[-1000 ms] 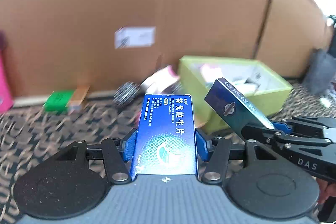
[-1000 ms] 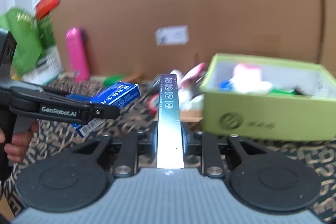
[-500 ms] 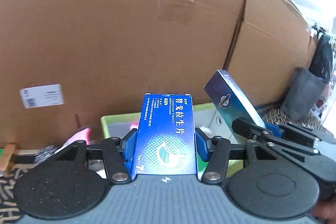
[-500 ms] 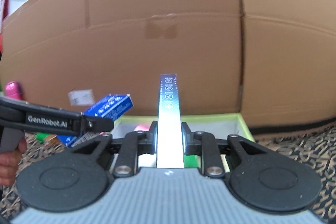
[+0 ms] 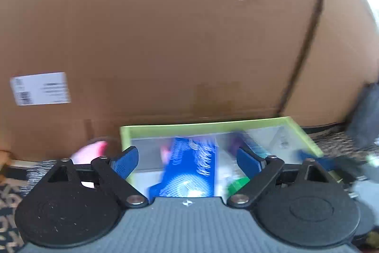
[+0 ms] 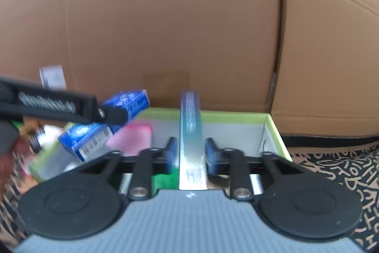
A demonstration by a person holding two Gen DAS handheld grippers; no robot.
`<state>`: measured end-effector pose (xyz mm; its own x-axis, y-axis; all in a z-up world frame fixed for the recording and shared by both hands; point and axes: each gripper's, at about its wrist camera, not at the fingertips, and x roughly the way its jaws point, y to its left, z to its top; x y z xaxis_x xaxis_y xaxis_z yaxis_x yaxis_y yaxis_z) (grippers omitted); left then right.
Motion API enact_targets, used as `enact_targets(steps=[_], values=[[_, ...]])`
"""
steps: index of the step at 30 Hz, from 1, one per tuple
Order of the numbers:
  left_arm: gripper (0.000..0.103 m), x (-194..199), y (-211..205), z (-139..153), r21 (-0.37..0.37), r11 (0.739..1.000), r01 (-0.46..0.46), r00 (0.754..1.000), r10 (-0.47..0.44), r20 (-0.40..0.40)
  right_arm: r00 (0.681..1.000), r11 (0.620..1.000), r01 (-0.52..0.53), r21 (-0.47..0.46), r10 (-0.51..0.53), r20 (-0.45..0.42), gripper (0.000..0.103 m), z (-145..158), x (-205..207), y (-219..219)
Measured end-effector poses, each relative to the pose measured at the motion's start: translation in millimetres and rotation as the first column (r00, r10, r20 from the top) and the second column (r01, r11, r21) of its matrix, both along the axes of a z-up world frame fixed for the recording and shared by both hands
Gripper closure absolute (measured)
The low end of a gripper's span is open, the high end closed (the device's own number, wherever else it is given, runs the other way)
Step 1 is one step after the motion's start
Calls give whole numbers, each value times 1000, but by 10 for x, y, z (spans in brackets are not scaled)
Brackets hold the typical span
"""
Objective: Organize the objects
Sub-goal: 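Carry the blue box and dark box into the shoebox and release both, then move both open tools back toward the copper box and red tape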
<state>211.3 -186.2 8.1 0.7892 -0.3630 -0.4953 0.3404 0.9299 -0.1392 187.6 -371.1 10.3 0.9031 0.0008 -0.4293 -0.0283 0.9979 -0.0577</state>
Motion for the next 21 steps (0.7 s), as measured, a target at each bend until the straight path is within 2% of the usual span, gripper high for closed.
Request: enact_targets(steps=[1,2,5,10,15,21], values=[[10,-21,21,-25,16,1000,3,1000,-3,5,1000,1000,12,-6,-12,22,29,-19,-43,-9],[10,-30,57,-47,16,1000,14,1000,-14,6,999,1000,18,-2,-18,34,19,-31,-86,-15],[10,-92,160,-81,-22,999,26,1000,-26,0,999,999,25,26,-26,38,7,-50,-161,-22],[10,-191,403,-19,-60,998,30,1000,-30,3,998,999,33,22,-35,58,2,54,-346,-12],[10,-552,635,86,-51,999,-15,998,18,59,992,999,9,31,-13,122,0,279,-656,178],[10,-963,1108,-56,-17,998,-54,998,55,36,988,999,-41,23,37,152,0,337,-989,575]])
